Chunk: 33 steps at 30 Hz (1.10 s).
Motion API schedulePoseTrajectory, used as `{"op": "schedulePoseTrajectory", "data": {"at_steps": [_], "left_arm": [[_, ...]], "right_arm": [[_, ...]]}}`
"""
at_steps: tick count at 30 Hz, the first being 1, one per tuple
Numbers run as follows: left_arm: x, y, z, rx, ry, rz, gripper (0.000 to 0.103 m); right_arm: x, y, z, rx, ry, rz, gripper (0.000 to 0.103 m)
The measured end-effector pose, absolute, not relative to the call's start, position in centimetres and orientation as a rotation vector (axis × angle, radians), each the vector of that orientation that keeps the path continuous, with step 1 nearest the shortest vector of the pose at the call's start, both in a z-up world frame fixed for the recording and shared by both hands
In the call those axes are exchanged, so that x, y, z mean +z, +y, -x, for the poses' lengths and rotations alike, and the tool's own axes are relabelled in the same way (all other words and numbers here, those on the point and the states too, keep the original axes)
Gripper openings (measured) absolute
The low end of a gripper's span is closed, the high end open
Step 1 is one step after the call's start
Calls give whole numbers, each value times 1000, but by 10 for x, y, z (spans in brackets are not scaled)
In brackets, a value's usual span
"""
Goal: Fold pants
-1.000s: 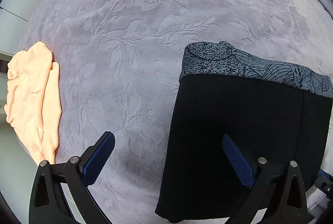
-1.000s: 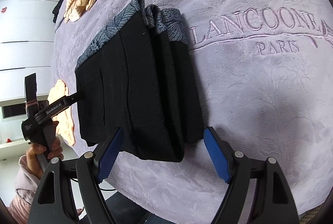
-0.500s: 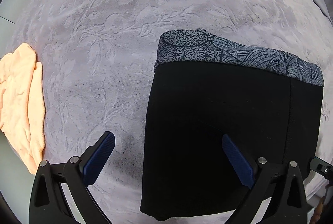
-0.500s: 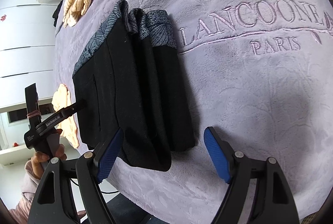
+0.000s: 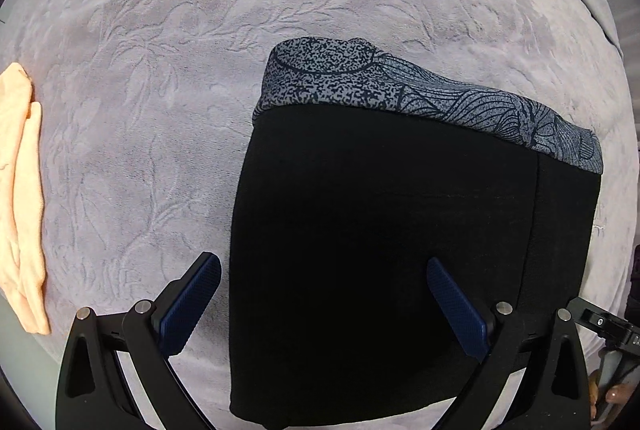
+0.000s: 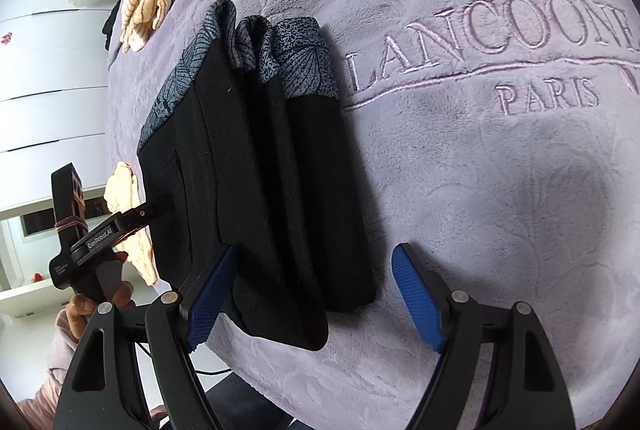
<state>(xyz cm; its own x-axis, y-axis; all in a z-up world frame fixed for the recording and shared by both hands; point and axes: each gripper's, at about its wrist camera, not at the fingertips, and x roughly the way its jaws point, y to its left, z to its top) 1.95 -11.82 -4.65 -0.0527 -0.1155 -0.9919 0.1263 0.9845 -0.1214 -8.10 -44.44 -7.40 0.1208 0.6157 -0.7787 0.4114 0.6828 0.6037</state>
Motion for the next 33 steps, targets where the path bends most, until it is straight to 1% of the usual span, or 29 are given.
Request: {"op": "schedulePoseTrajectory", "data": {"at_steps": [3, 10, 15, 19, 22, 25, 26, 27, 29, 32, 33], "left_arm": [[-51, -120, -20, -276, 1646, 28, 103], [-58, -111, -27, -402, 1618, 42, 103], [-66, -127, -23, -475, 1599, 31, 103], [-74, -140, -25, -476, 1596, 32, 103], [-81, -135, -27, -489, 1627, 104, 103], [-80, -128, -26, -485, 1624, 134, 102], [-76, -129, -25, -482, 1605, 133, 97], [-73, -127, -24, -486, 1590, 133, 93], [-62, -128, -16, -488, 1556, 123, 82], [-45, -128, -9, -495, 1517, 119, 71], [-41, -122, -11, -503, 1504, 120, 71]], "right_arm": [[-73, -445, 78, 228, 1477, -900, 83], [-84, -442, 61, 377, 1443, -897, 84], [-110, -438, 45, 438, 1449, -982, 89], [-117, -429, 36, 447, 1470, -961, 89], [-118, -430, 37, 433, 1476, -977, 89], [-114, -430, 40, 416, 1473, -993, 85], [-113, -432, 42, 417, 1468, -1007, 82], [-110, -435, 45, 422, 1459, -1028, 80], [-102, -437, 51, 454, 1423, -1057, 77], [-87, -434, 62, 475, 1389, -1078, 75], [-83, -432, 65, 476, 1382, -1081, 75]]}}
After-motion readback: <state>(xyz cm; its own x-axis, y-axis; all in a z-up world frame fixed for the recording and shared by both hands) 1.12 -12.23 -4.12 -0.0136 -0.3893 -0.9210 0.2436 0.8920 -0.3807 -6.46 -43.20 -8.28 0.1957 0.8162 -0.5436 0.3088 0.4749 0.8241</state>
